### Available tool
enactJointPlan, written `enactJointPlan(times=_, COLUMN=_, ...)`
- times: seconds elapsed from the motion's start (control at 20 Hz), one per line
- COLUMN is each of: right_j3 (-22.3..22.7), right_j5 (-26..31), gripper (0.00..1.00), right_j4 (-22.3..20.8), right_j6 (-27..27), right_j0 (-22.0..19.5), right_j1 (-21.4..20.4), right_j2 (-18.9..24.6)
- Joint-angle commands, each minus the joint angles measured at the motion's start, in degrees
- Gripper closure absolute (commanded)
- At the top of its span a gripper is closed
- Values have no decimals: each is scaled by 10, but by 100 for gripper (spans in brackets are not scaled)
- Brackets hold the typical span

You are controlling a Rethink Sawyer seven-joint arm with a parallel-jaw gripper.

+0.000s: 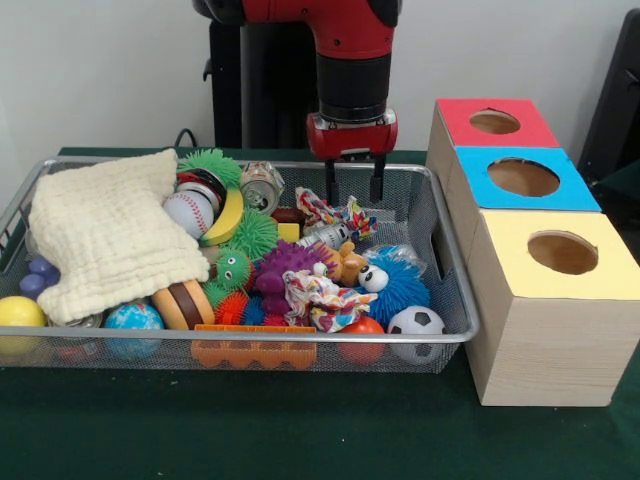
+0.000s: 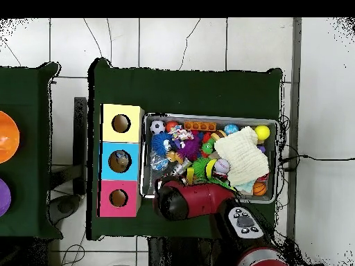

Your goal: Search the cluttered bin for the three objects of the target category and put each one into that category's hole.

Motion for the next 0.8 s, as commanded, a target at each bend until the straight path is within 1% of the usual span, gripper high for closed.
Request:
enactJointPlan(times=0.05, right_j3=10, right_j5=10, gripper=0, right_j4=20, right_j6=70, right_j0=-17, right_j1=6, right_j2=42)
enactJointPlan(times=0.15, right_j3=12, right_j5=3, gripper=0, right_j4=20, right_j6=73, right_j0=-17, right_j1=8, right_j2=42)
enactJointPlan(times=0.3, right_j3=7, right_j5=-7, gripper=0, right_j4=24, right_j6=87, right_j0=-4, right_j1=5, right_j2=28)
enactJointPlan(times=0.45, right_j3=5, right_j5=-20, gripper=0, right_j4=26, right_j6=93, right_j0=-1, right_j1=10, right_j2=27)
enactJointPlan(times=0.65, right_j3=-1, right_j5=-45, gripper=0, right_j4=35, right_j6=115, right_j0=21, right_j1=25, right_j2=11)
enactJointPlan(times=0.8, right_j3=-2, right_j5=-57, gripper=0, right_j4=50, right_j6=129, right_j0=35, right_j1=33, right_j2=7)
